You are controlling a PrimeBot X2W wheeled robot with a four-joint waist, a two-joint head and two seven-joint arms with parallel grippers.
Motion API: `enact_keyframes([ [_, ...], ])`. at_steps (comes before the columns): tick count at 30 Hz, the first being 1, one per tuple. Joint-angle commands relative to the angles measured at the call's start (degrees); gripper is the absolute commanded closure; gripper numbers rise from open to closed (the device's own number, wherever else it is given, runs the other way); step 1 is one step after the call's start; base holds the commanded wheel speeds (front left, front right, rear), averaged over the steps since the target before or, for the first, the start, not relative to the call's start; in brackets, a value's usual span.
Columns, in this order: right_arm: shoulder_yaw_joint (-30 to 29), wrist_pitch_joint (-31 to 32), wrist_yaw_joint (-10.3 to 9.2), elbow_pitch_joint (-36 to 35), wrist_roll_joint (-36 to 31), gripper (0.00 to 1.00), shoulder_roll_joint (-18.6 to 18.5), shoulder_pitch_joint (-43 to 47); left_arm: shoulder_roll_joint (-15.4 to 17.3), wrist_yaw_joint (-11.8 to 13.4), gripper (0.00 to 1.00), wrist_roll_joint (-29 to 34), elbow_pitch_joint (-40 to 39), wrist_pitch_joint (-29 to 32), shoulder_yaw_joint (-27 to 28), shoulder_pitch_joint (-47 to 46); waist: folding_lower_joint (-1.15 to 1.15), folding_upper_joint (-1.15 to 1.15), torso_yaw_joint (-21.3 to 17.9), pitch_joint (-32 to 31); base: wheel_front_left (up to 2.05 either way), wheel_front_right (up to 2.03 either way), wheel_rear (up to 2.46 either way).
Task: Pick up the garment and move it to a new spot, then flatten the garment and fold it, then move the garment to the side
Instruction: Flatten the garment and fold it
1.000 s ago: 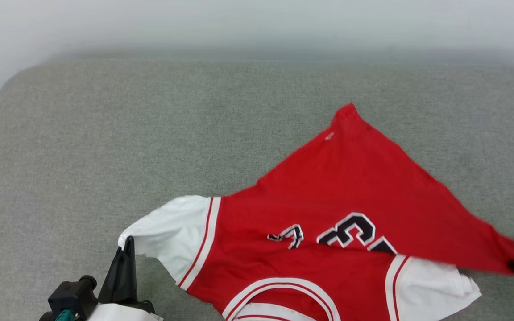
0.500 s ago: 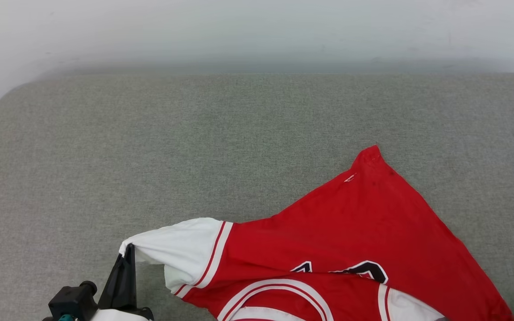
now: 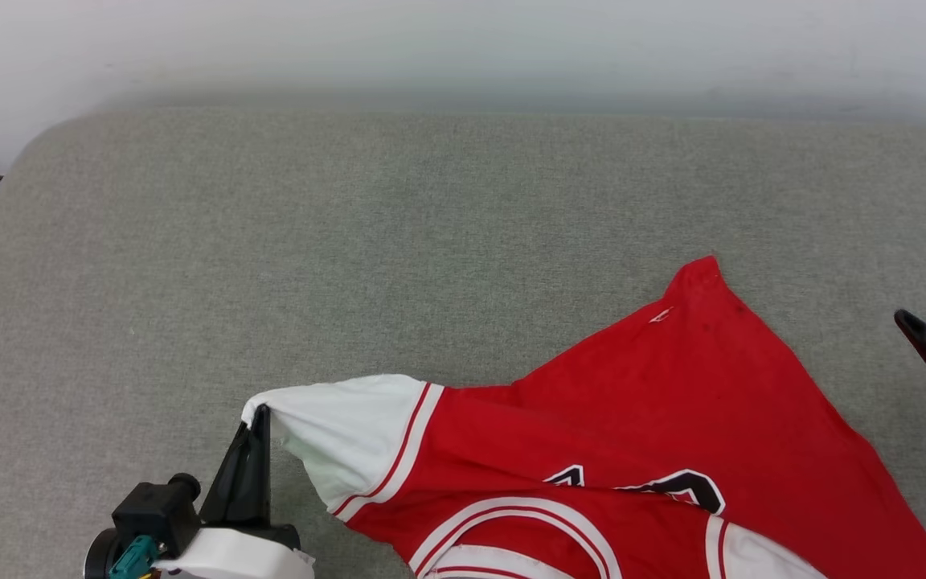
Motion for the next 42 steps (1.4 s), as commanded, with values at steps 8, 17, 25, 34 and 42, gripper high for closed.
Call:
enact_keyframes([
  [8, 10.9, 10.1, -0.05, 2.5, -2.4, 0.00, -0.7, -15.9, -0.4, -0.7, 1.00, 1.0, -1.0, -0.1, -2.5, -4.4, 0.00, 0.00, 4.2, 4.9, 0.00, 0.00, 0.00],
  [17, 24.5, 17.7, -0.05, 14.9, -3.2, 0.00, 0.3, -30.0, -1.4, -1.4, 1.00, 1.4, -1.1, -0.6, -5.2, -8.4, 0.00, 0.00, 8.0, 9.8, 0.00, 0.00, 0.00],
  [25, 30.4, 15.1, -0.05, 26.6, -2.3, 0.00, 2.7, -35.8, -2.2, -2.1, 1.00, 1.4, -0.1, -0.9, -7.6, -11.5, 0.00, 0.00, 11.0, 13.1, 0.00, 0.00, 0.00],
  [34, 38.2, 12.6, -0.03, 35.7, 1.6, 1.00, 3.0, -32.0, -2.7, -2.1, 1.00, 1.1, 1.5, -1.0, -7.4, -11.8, 0.00, 0.00, 11.4, 12.6, 0.00, 0.00, 0.00],
  [42, 37.6, -1.4, -0.06, 32.5, 4.0, 1.00, 2.4, -37.2, -1.0, -2.5, 1.00, 2.2, 1.5, -1.0, -6.1, -11.5, 0.00, 0.00, 8.2, 8.4, 0.00, 0.00, 0.00],
])
